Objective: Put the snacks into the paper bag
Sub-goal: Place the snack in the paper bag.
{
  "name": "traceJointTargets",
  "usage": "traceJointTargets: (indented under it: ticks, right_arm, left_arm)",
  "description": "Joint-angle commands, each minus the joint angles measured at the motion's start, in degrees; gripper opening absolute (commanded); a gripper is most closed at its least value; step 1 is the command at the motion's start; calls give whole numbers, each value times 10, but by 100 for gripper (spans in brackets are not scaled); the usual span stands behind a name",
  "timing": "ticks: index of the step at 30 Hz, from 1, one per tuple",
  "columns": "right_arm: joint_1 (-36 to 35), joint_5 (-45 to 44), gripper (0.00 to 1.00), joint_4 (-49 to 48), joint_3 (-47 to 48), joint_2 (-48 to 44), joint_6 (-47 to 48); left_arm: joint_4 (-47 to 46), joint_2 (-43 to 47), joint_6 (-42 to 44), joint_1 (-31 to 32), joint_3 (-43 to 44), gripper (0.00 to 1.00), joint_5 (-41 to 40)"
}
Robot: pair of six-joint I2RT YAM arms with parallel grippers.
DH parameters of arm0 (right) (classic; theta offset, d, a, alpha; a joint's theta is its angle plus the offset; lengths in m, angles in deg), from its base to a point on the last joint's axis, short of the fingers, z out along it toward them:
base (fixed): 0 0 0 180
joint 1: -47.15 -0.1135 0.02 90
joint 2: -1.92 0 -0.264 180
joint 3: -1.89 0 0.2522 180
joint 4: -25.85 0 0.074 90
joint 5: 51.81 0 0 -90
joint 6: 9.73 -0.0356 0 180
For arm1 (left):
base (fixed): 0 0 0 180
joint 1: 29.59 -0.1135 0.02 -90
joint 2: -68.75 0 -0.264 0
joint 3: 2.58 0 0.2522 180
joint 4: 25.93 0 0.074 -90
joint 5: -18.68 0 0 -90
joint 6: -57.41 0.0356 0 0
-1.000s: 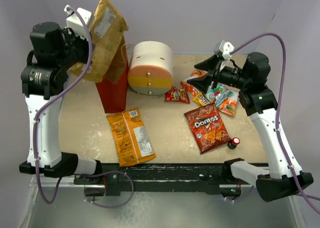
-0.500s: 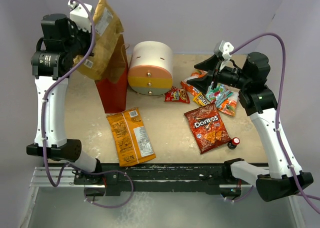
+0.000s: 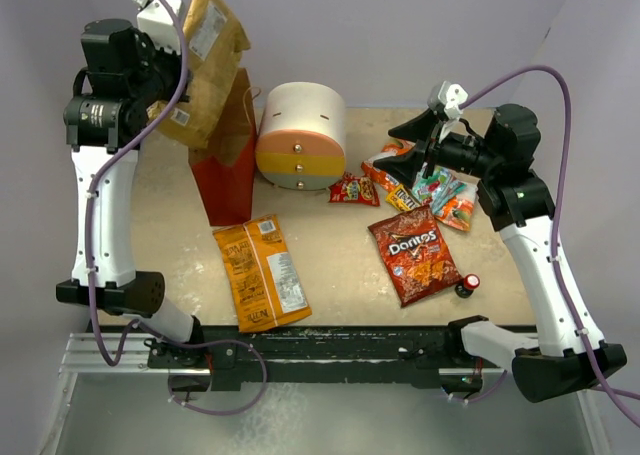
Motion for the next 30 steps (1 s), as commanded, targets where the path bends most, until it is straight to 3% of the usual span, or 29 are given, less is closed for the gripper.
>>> traceJointTargets:
  ticks: [1,18,30]
  right_arm:
    - [2,15,75,-18,-1,-11,3]
    - [2,24,76,-21,-5,-15,1]
    - [2,32,76,-28,-9,-11,-3]
  left_arm:
    - [-54,15,-16,-5,-15,0,-20]
    - [-79,18,-13,-9,-128,0,-50]
    - [-87,-40,-18,-9,-136,0,-50]
